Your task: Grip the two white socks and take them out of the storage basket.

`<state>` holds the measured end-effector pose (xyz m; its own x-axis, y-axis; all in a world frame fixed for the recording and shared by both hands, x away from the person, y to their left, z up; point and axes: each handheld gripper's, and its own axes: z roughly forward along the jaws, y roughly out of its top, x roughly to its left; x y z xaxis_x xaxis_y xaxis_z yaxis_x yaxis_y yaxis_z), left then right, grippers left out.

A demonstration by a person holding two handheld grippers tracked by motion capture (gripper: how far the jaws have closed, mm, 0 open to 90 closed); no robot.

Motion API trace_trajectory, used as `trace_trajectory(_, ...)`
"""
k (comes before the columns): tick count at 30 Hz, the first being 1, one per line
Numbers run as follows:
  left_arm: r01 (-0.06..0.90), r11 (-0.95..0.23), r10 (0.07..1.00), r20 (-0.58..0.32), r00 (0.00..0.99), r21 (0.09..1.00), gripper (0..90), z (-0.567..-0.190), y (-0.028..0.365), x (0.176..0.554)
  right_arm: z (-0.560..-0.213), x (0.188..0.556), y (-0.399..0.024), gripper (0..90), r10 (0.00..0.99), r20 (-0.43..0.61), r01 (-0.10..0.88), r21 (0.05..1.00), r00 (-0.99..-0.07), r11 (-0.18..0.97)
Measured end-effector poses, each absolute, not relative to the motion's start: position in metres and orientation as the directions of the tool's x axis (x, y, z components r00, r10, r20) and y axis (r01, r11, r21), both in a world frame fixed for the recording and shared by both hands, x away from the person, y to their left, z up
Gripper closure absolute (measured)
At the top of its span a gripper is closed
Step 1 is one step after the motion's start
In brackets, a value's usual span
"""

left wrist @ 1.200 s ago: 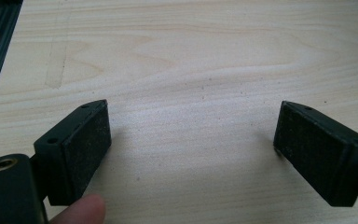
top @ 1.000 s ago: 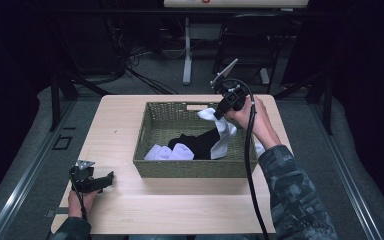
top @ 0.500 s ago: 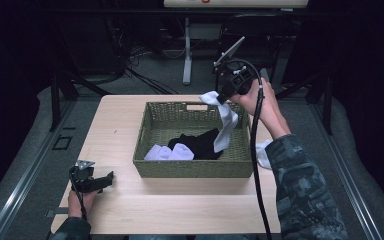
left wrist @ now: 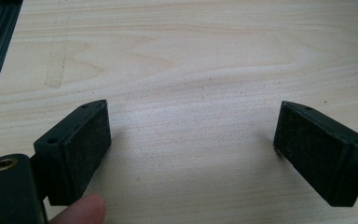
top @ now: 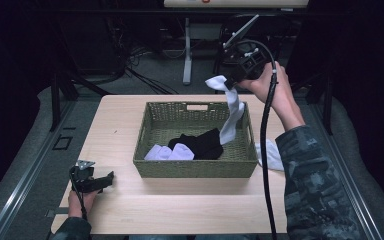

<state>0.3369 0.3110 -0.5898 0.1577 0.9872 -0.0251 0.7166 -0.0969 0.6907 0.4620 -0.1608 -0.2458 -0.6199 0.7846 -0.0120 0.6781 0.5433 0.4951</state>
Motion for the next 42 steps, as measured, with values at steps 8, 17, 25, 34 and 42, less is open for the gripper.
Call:
trace_trajectory(8, 0.716, -0.096, 0.987, -0.025, 0.157, 0.691, 10.7, -0.59, 0.311, 0.337, -0.218, 0.45, -0.189, 83.9, 0.811, -0.035, 0.678, 0.529, -0.584, 0.511)
trace_trajectory(17, 0.714, -0.096, 0.987, -0.025, 0.157, 0.693, 10.8, -0.59, 0.311, 0.337, -0.204, 0.437, -0.226, 83.9, 0.851, -0.041, 0.692, 0.562, -0.524, 0.454)
trace_trajectory(25, 0.714, -0.095, 0.987, -0.025, 0.156, 0.693, 10.8, -0.59, 0.311, 0.337, -0.208, 0.424, -0.259, 83.9, 0.876, -0.049, 0.709, 0.567, -0.48, 0.42)
trace_trajectory(34, 0.714, -0.095, 0.988, -0.024, 0.155, 0.694, 10.8, -0.59, 0.311, 0.337, -0.252, 0.427, -0.294, 83.9, 0.914, -0.029, 0.778, 0.515, -0.404, 0.36)
trace_trajectory(42, 0.712, -0.095, 0.988, -0.021, 0.152, 0.696, 10.8, -0.59, 0.31, 0.337, -0.326, 0.441, -0.308, 83.6, 0.938, 0.005, 0.844, 0.437, -0.347, 0.31)
